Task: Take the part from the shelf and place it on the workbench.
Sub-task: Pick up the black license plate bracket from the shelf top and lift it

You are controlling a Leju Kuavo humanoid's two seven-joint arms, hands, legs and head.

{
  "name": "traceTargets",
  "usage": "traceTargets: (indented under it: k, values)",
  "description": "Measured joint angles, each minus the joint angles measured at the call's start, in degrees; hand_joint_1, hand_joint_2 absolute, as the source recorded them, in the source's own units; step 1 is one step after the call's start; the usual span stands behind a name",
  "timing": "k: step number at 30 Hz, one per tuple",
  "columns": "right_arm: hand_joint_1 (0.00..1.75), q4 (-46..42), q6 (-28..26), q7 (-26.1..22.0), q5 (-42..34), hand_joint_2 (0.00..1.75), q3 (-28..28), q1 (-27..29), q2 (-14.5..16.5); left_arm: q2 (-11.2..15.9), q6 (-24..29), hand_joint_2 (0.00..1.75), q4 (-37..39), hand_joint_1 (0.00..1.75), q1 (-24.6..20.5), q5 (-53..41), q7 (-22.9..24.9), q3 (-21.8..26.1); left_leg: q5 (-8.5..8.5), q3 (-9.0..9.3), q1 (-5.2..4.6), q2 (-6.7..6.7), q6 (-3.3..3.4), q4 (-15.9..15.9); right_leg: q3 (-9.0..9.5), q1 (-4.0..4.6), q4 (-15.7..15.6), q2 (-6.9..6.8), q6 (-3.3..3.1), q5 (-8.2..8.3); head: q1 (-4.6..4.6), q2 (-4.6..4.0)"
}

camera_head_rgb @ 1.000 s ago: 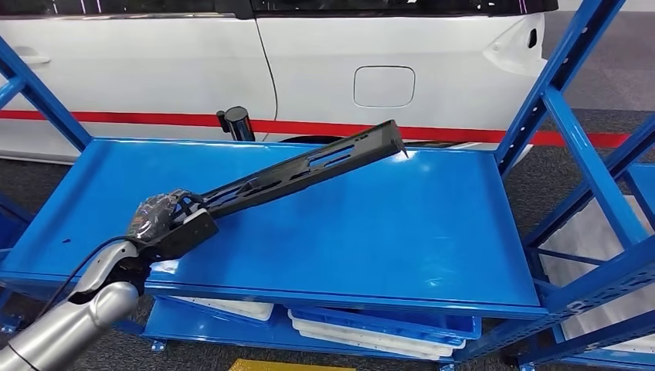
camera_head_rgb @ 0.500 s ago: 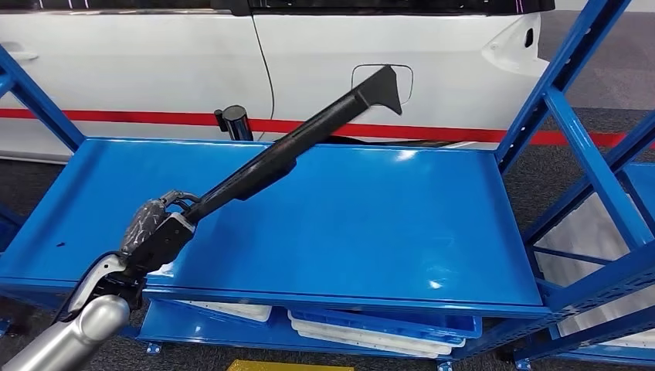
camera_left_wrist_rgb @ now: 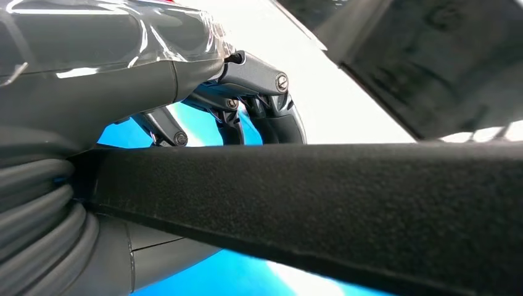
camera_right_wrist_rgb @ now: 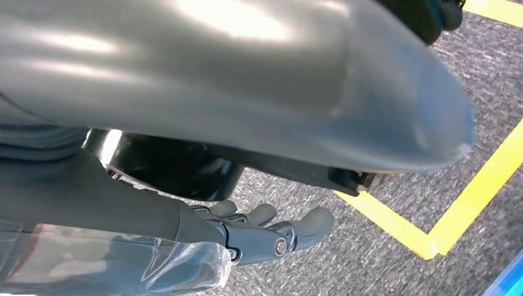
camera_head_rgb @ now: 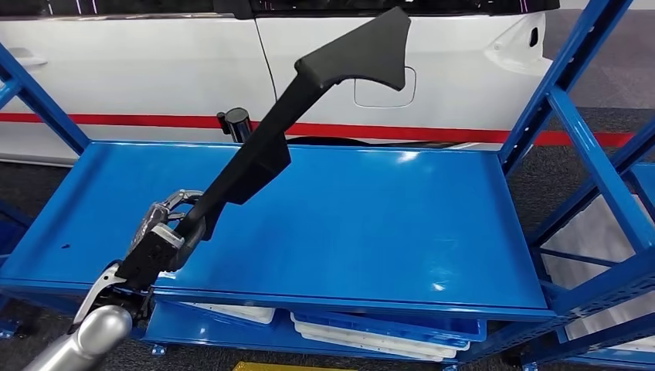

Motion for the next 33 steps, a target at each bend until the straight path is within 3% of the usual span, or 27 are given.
traceTargets:
  k: [2,3,6,7,8,9,11,13,16,18,21,22,23,24,26,28,31,33]
  values:
    - [0.00,0.00,0.00,0.02,-0.21,0.00,0.00,0.08,0.00,-0.59,-0.04,1.75,-1.06,1.75,1.14,0.97,-2.19,0.30,-0.90,-0.51,0.22,0.02,-0.40,1.16,0.03,-0.06,-0.10,0.04,-0.49,0.15,-0.03,0.00]
    - [0.00,0.00,0.00,0.02,-0.34,0.00,0.00,0.09,0.01,-0.90,-0.11,1.75,-1.52,1.75,1.68,1.49,-3.38,0.43,-2.21,-1.47,0.30,0.03,-0.62,3.33,0.04,-0.15,-0.15,0.03,-0.71,0.23,-0.07,-0.01]
    - [0.00,0.00,0.00,0.03,-0.66,0.00,0.00,0.12,-0.01,-2.13,-0.64,1.75,-2.46,1.75,3.68,3.06,-6.72,0.67,-7.61,-6.91,0.41,0.04,-1.16,15.28,0.00,-0.03,-0.15,-0.05,-1.03,0.22,-0.20,-0.01]
    - [0.00,0.00,0.00,0.03,-0.72,0.00,0.00,0.16,-0.02,-2.63,-0.94,1.75,-2.61,1.75,4.53,3.58,-7.68,0.68,-8.28,-8.20,0.42,0.04,-1.17,17.90,0.00,0.05,-0.15,-0.05,-1.05,0.20,-0.22,-0.01]
    - [0.00,0.00,0.00,0.04,-0.81,0.00,0.00,0.20,-0.03,-3.16,-1.27,1.75,-2.70,1.75,5.34,4.08,-8.65,0.68,-7.89,-8.46,0.42,0.04,-1.07,18.27,0.03,0.11,-0.15,-0.03,-1.07,0.17,-0.23,-0.01]
    - [0.00,0.00,0.00,0.04,-0.92,0.00,0.00,0.22,-0.03,-3.73,-1.63,1.75,-2.77,1.75,6.03,4.53,-9.62,0.68,-6.43,-7.49,0.37,0.04,-0.87,16.01,0.08,0.16,-0.14,0.03,-1.06,0.15,-0.23,-0.01]
    - [0.00,0.00,0.00,0.04,-1.18,0.00,0.00,0.20,-0.01,-4.89,-2.23,1.75,-3.00,1.75,6.97,5.07,-11.42,0.66,-2.58,-3.44,0.22,0.03,-0.37,7.31,0.21,0.24,-0.14,0.10,-0.95,0.08,-0.24,0.00]
    - [0.00,0.00,0.00,0.03,-1.42,0.00,0.00,0.15,0.00,-6.08,-2.69,1.75,-3.30,1.75,7.76,5.32,-12.77,0.56,-0.69,-0.58,-0.13,0.02,0.03,1.33,0.17,0.41,-0.09,0.13,-0.69,-0.05,-0.23,0.00]
    - [0.00,0.00,0.00,0.03,-1.76,0.00,0.00,0.19,-0.03,-7.80,-3.36,1.75,-3.70,1.75,9.30,5.55,-13.97,0.30,-0.49,-0.04,-0.39,0.02,0.60,0.26,0.10,0.35,-0.04,0.12,-0.02,-0.22,-0.20,0.00]
    - [0.00,0.00,0.00,0.03,-1.84,0.00,0.00,0.17,-0.08,-8.84,-3.68,1.75,-3.94,1.75,9.91,5.47,-14.53,0.15,-0.24,0.20,-0.18,0.04,1.18,-0.09,-0.62,0.26,1.96,0.05,0.56,-1.63,-0.16,0.00]
    - [0.00,0.00,0.00,0.02,-1.88,0.00,-0.01,0.16,-0.16,-10.26,-3.90,1.75,-4.20,1.75,10.67,5.35,-15.05,-0.11,-0.23,0.32,-0.08,0.09,1.77,-0.22,-5.62,0.17,12.93,0.00,1.12,-7.19,-0.04,0.00]
    - [0.00,0.00,0.00,0.03,-1.92,0.00,-0.01,0.19,-0.20,-10.62,-4.01,1.75,-4.23,1.75,11.01,5.37,-15.16,-0.21,-0.24,0.32,-0.07,0.10,1.79,-0.21,-7.21,0.13,16.18,-0.01,1.23,-8.29,-0.03,0.00]
    - [0.00,0.00,0.00,0.03,-1.98,0.00,0.00,0.23,-0.25,-10.93,-4.21,1.75,-4.23,1.75,11.34,5.38,-15.29,-0.31,-0.26,0.33,-0.05,0.10,1.79,-0.19,-7.87,0.08,17.49,-0.03,1.33,-8.29,-0.02,0.01]
    - [0.00,0.00,0.00,0.03,-2.13,0.00,0.00,0.26,-0.31,-11.27,-4.53,1.75,-4.23,1.75,11.65,5.40,-15.43,-0.41,-0.27,0.37,-0.02,0.08,1.77,-0.17,-7.33,-0.02,16.34,-0.05,1.38,-7.17,-0.02,0.01]
    - [0.00,0.00,0.00,-0.04,-2.40,0.00,0.00,0.26,-0.43,-12.04,-5.31,1.75,-4.23,1.75,12.21,5.41,-15.89,-0.65,-0.40,0.52,0.03,-0.02,1.55,-0.07,-3.41,-0.30,8.55,-0.11,1.49,-3.29,-0.02,0.01]
    - [0.00,0.00,0.00,-0.21,-2.62,0.00,-0.02,0.19,-0.49,-12.79,-6.03,1.75,-4.24,1.75,12.77,5.72,-16.58,-0.97,-0.69,0.47,-0.15,-0.10,1.04,0.30,-0.14,-0.43,1.88,-0.01,1.26,-0.96,-0.05,0.00]
    - [0.00,0.00,0.00,-0.39,-2.95,0.00,-0.04,0.21,-0.48,-13.57,-7.60,1.75,-4.24,1.75,13.79,8.30,-18.07,-1.42,-0.81,0.29,-0.18,-0.10,0.36,0.47,0.36,-0.18,0.28,0.11,0.33,-0.62,-0.11,0.01]
    - [0.00,0.00,0.00,-0.42,-3.05,0.00,-0.05,0.23,-0.46,-13.91,-9.07,1.75,-4.22,1.75,14.40,11.34,-19.38,-1.63,-1.97,-0.46,0.04,-0.07,-0.12,2.11,0.36,-0.24,0.15,0.07,-0.24,-0.45,-0.17,0.01]
